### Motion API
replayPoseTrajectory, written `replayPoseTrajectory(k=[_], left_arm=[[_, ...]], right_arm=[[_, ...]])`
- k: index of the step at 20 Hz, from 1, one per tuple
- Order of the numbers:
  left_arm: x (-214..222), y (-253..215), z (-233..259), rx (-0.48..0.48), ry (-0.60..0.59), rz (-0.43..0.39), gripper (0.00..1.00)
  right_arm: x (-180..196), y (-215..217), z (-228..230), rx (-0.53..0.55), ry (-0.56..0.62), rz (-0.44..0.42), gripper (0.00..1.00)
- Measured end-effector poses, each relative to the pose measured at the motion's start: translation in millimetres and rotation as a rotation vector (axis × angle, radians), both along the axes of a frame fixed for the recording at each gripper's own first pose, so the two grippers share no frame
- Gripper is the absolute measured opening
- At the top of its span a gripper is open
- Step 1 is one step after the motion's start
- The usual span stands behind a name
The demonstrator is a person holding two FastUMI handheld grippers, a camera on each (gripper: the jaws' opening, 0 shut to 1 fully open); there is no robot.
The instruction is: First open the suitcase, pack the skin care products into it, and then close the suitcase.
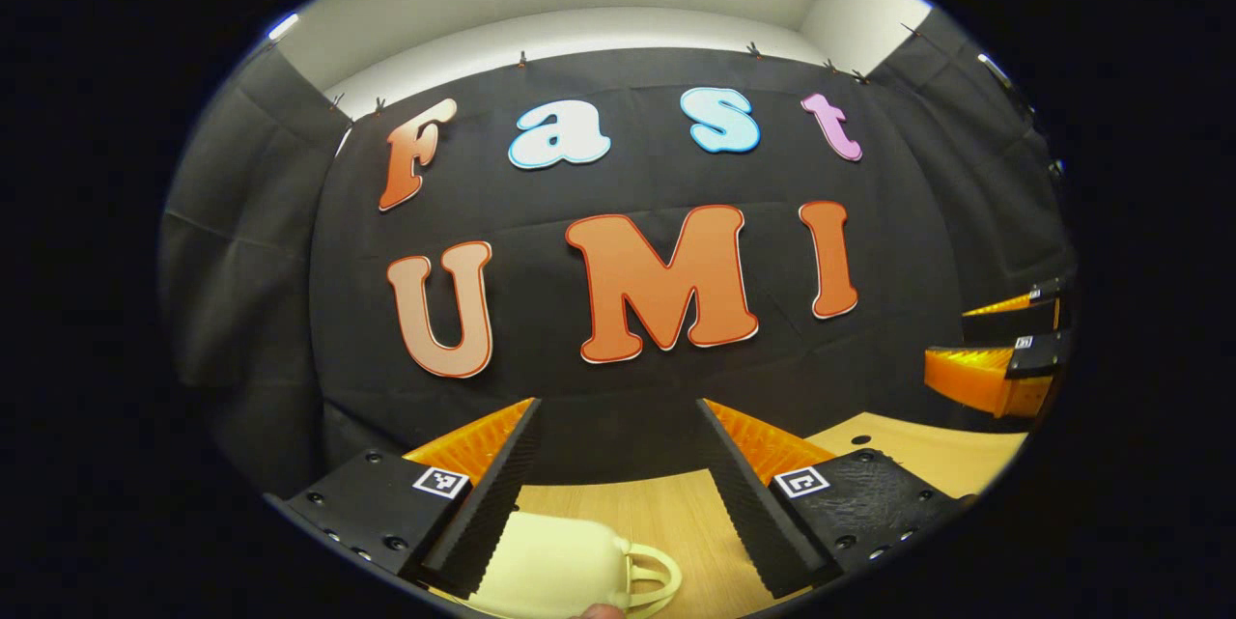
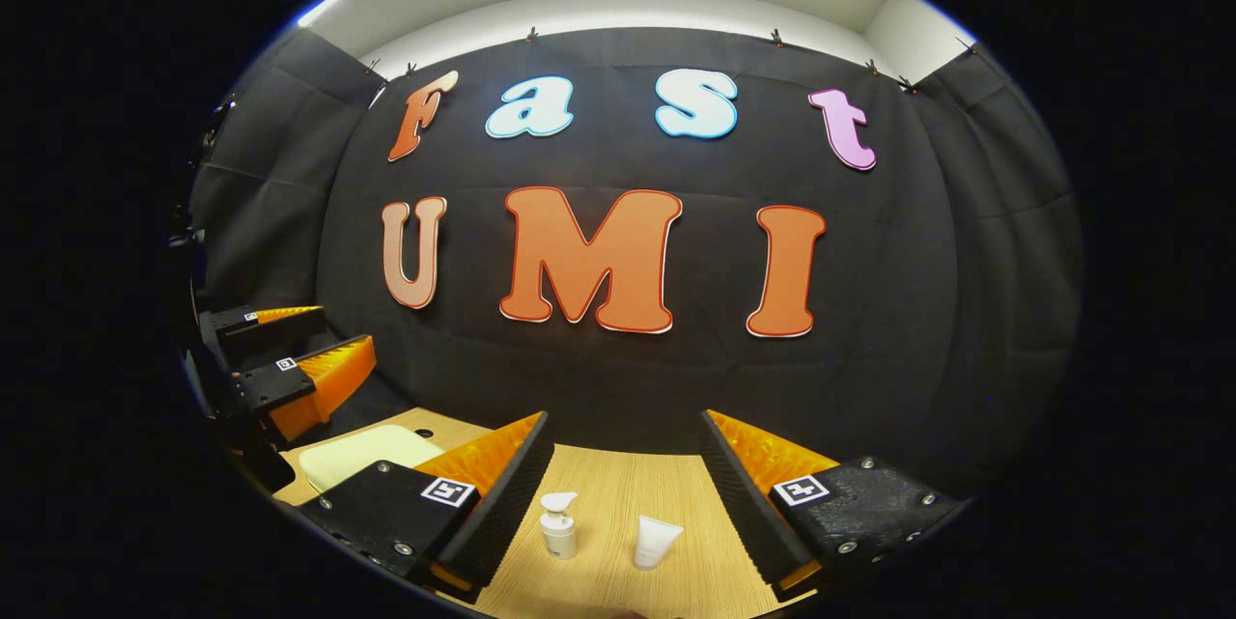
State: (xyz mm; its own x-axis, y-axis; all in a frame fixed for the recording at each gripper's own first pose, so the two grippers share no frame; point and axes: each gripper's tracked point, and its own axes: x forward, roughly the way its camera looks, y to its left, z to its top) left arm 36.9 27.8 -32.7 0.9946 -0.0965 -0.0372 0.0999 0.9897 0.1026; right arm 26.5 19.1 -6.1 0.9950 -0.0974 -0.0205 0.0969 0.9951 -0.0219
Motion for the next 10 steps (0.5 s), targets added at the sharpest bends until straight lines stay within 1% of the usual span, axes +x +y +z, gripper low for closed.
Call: replayPoseTrajectory(k=[6,7,8,10], left_arm=[[-4,-6,-52,0.171,0.075,-0.038,0.99],[-5,-8,-62,0.198,0.090,-0.047,0.96],[-7,-10,-72,0.228,0.103,-0.060,0.99],[-10,-14,-92,0.295,0.117,-0.084,0.98]], right_arm=[[1,-7,-5,-0.012,0.008,-0.016,0.96],[1,-8,-7,-0.012,0.013,-0.019,0.96],[0,-11,-8,-0.013,0.016,-0.027,0.96],[-1,-17,-9,-0.011,0.020,-0.043,0.96]])
